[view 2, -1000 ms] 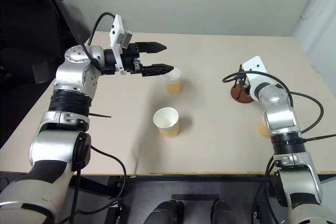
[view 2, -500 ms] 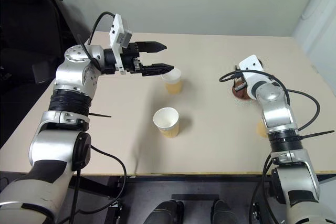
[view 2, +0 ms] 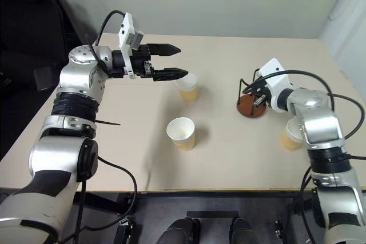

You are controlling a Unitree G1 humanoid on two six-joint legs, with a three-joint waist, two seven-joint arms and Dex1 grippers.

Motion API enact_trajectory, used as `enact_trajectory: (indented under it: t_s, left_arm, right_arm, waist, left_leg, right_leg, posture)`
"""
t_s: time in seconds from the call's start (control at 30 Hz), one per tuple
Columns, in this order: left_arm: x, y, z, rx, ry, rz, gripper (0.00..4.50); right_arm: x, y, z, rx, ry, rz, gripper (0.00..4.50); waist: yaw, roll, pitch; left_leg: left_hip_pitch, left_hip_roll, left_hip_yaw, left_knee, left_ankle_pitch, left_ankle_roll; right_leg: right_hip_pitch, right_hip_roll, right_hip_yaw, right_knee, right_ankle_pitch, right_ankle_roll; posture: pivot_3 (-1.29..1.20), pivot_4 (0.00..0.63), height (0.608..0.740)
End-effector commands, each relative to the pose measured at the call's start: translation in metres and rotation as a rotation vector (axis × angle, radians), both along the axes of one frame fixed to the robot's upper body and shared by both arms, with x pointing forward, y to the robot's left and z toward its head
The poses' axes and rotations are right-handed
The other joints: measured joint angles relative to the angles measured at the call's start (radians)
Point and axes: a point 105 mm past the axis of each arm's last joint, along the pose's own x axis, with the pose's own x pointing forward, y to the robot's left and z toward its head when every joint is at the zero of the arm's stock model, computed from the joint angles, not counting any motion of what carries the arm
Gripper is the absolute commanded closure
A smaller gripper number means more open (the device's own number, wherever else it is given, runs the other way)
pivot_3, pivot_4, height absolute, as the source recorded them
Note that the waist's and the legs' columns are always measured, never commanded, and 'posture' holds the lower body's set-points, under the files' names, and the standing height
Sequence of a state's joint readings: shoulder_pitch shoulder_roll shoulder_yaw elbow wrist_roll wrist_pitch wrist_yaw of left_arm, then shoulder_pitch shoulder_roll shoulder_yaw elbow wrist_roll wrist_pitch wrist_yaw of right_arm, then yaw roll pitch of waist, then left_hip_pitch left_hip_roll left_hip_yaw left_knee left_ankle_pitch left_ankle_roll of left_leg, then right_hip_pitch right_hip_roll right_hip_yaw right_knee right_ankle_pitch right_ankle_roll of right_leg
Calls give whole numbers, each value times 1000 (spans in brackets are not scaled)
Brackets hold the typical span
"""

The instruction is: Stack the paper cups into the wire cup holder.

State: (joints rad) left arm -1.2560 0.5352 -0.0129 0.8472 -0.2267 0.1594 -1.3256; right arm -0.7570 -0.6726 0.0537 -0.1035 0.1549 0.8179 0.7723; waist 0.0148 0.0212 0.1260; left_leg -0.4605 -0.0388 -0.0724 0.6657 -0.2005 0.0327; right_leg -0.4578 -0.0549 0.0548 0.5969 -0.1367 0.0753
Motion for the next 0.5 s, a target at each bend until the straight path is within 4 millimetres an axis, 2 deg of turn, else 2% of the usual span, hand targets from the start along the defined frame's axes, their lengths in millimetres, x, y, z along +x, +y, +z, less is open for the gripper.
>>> enact_trajectory:
  t_s: [0.03,0.13,0.23,0.33,0.5]
  left_arm:
    - [-2,1,19,8,-64,-8,0]
    - [-6,-2,15,21,-31,-49,0]
    - [-14,0,6,62,25,-118,0]
    - [-17,6,-2,123,55,-135,0]
    - [-20,14,-3,170,59,-135,0]
  right_arm:
    - [-23,7,24,21,-21,106,4485]
    - [-34,11,20,2,20,164,4485]
    - [-42,17,8,-24,57,207,4485]
    - [-42,20,-2,-44,64,213,4485]
    - [-45,29,-9,-39,74,245,4485]
  waist:
    - [1,0,0]
    - [3,0,0]
    - [3,0,0]
    - [2,0,0]
    - [-1,0,0]
  left_leg:
    - [0,0,0,0,0,0]
    - [0,0,0,0,0,1]
    - [0,0,0,0,-1,2]
    - [0,0,0,0,-2,4]
    - [0,0,0,1,-4,11]
  right_leg:
    - [0,0,0,-1,-1,-1]
    - [1,0,0,-2,-1,-2]
    - [1,0,0,-3,-1,-1]
    - [1,0,0,-2,0,0]
    - [0,0,0,-1,1,2]
  posture:
    - [0,150,740]
    - [0,150,740]
    - [0,150,740]
    - [0,150,740]
    - [0,150,740]
